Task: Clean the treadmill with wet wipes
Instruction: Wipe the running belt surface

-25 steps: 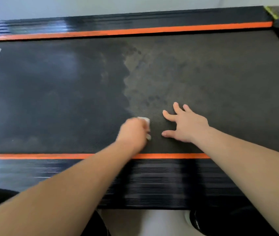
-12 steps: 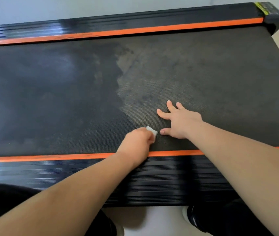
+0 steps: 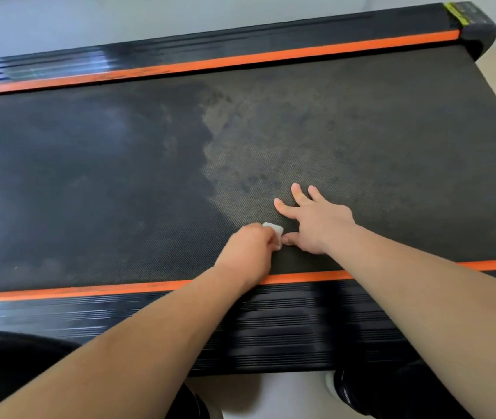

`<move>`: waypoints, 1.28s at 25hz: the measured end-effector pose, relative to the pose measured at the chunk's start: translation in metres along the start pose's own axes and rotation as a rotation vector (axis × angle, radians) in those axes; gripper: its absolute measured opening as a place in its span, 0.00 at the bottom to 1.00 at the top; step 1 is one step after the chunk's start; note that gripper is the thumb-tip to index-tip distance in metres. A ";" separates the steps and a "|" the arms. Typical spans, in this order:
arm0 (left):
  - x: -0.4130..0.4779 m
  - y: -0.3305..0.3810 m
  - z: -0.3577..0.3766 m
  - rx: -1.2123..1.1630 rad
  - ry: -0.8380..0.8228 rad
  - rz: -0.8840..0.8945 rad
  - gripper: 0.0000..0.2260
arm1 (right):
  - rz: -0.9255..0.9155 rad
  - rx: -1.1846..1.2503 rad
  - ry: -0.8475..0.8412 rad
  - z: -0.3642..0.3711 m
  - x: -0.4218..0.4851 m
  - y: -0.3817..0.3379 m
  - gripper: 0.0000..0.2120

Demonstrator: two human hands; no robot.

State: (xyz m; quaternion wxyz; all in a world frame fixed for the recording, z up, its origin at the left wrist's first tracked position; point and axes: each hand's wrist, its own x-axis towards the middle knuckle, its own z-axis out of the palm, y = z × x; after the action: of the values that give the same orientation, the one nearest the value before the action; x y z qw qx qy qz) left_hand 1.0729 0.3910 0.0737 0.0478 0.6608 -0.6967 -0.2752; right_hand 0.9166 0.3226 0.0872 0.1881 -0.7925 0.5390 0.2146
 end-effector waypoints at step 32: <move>0.051 -0.057 -0.045 -0.296 0.476 -0.455 0.10 | -0.018 0.187 0.201 -0.009 0.004 0.003 0.44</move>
State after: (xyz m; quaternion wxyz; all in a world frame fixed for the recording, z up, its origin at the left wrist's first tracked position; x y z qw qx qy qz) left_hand 1.1367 0.3294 0.0716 0.2414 0.8305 -0.4535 -0.2151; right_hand 0.9162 0.3131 0.0924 0.2081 -0.7939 0.5655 0.0811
